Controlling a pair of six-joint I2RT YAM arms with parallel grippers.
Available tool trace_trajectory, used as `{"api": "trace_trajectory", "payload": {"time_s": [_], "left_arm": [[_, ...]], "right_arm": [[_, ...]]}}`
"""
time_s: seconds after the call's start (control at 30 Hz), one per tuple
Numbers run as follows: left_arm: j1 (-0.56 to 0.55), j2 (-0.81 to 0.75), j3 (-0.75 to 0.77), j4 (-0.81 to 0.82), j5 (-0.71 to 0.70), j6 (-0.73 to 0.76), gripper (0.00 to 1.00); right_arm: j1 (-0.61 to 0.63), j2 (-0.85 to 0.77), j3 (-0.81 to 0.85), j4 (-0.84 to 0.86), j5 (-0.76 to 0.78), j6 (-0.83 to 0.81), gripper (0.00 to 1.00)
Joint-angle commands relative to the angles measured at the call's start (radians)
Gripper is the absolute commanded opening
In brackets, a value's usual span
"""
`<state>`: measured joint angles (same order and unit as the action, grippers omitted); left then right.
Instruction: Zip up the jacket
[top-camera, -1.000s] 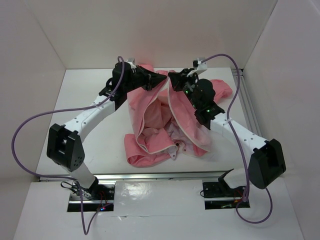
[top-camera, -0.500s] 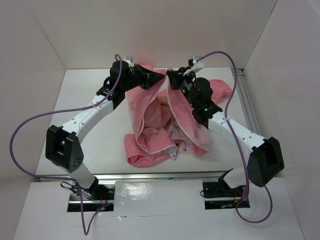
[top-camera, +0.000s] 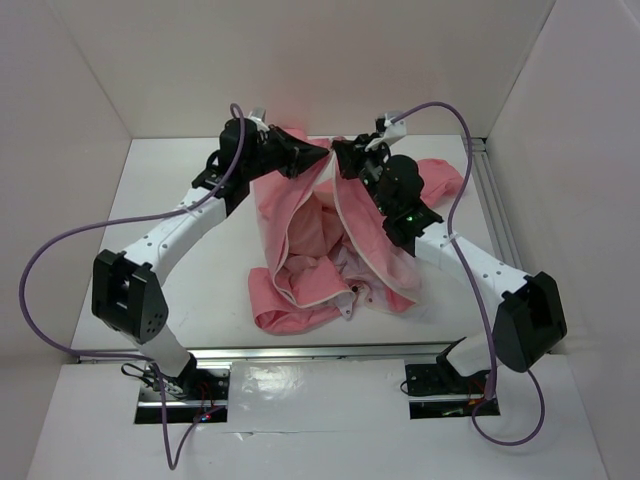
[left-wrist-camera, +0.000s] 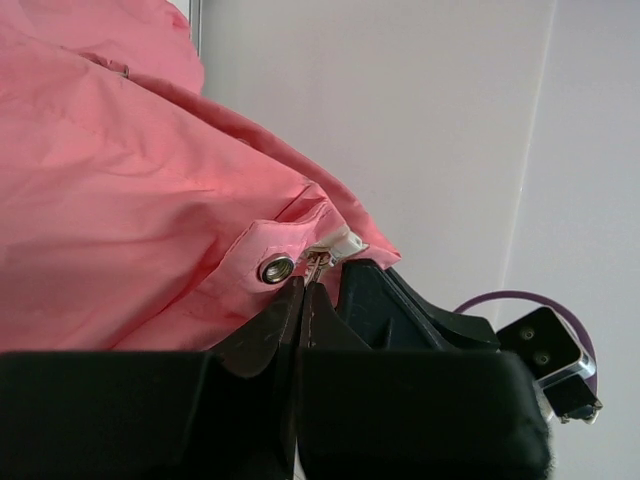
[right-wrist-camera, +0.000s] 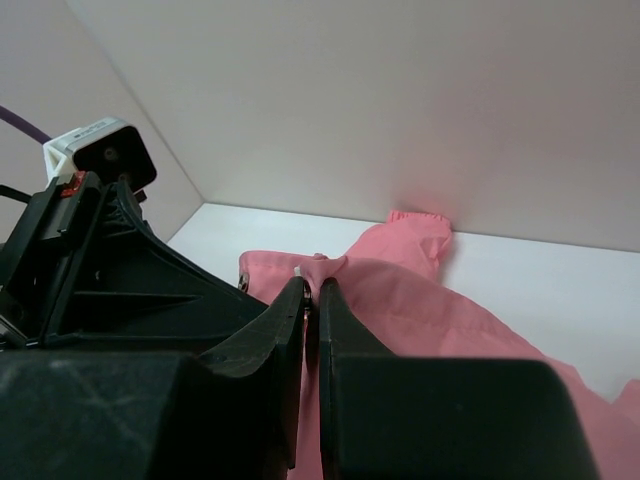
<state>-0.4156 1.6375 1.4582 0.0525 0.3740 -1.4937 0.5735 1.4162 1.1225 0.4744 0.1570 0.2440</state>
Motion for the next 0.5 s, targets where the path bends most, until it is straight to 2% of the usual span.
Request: {"api": "trace_trajectory", "payload": {"time_s": [0.0,0.23,0.27,0.37,0.47], "left_arm": [[-0.005,0.05,0.004,-0.152,0.032,0.082,0.0],[0.017,0.068,0.024,-0.14,0.051,0.157,0.0],[0.026,0.09,0.024,-0.14,0.086,0.173,0.0],[0.035,0.151,0.103,-0.148,0.179,0.237,0.0],[0.035,0.237,0.226,-0.218,0.195,0.309,0.0]], "right_arm": [[-0.004,-0.105,0.034,0.273,0.032,0.017,0.0],[-0.004,-0.177,-0.108,0.27,0.12,0.037,0.0],[-0.004,-0.177,-0.122,0.286,0.121,0.046,0.0],[-0.004,-0.154,-0.145,0.312,0.147,0.08,0.0],[0.005,-0.123,-0.171,0.378,0.22,0.115,0.0]]}}
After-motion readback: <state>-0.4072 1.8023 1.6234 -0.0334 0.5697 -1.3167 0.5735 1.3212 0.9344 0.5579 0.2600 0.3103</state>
